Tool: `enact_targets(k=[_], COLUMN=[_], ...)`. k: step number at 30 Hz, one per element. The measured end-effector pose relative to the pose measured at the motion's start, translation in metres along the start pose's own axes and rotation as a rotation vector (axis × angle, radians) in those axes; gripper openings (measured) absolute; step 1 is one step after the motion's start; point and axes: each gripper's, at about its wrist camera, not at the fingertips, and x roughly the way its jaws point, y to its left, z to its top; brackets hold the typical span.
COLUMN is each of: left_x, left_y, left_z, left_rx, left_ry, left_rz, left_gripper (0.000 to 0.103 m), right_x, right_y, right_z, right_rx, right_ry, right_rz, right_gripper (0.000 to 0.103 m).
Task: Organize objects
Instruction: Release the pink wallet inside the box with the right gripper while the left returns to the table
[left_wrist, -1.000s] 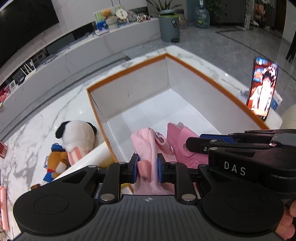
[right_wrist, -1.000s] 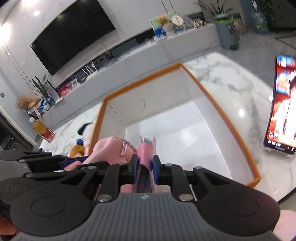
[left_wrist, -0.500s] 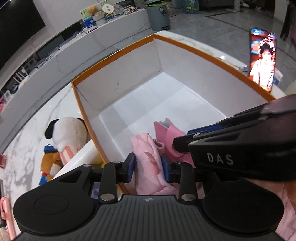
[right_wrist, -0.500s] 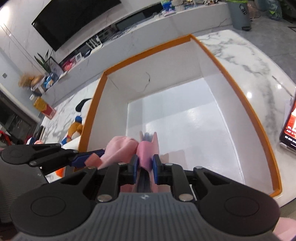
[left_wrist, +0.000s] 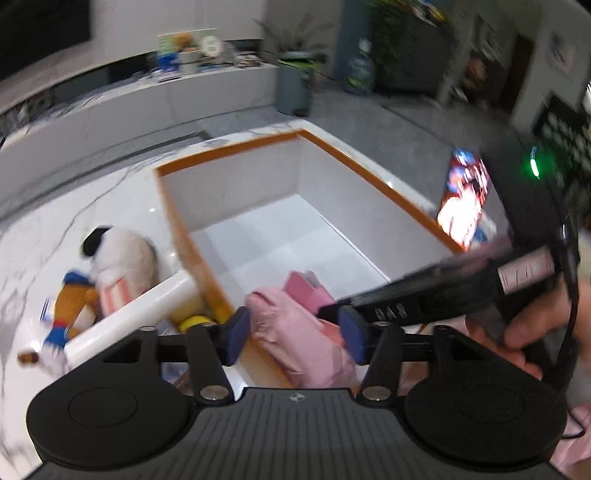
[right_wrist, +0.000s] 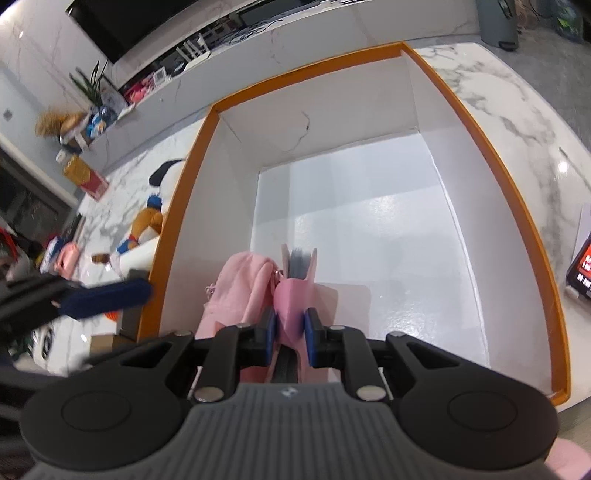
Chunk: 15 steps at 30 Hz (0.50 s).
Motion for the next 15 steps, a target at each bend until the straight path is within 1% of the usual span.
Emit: enact_targets(k=[2, 4, 5, 6, 9, 11, 15], left_x=[-0.002, -0.001, 0.001, 0.003, 0.004, 0.003, -0.003], left_y=[0.012, 0.022, 0.027, 0.030, 0.039, 0.044, 0.050], left_z=[0.000, -0.002, -0.003, -0.005, -0.010, -0.014, -0.022], left_rx=[-0.073, -0.131, -0.159, -0.183, -0.225, -0.246, -0.278], left_ry=[0.005, 0.017, 0.024, 0.029, 0.029, 0.026, 0.011], left_rz=[-0.012, -0.048, -0.059, -0.064, -0.057, -0.065, -0.078], left_gripper=[0.065, 0.062, 0.059, 0.056, 0.055, 0.054, 0.054], right_x=[0.000, -0.001, -0.001, 0.000, 0.003, 0.005, 0.004], right_y=[0.009, 0.022, 0.030, 0.037, 0.052, 0.052, 0.040], right_z=[0.000, -0.003, -0.004, -0.007, -0.011, -0.009, -0.002], right_rx=[-0.049, -0.125, -0.171, -0.212, -0.279, -0.254, -0.124], right_ry=[0.006, 0.008, 0.011, 0.017, 0.030, 0.031, 0.048], right_rz=[-0.024, -0.063, -0.086, -0.107, -0.133, -0.128, -0.075], right_gripper=[0.018, 0.018, 0.018, 0.018, 0.018, 0.019, 0.021])
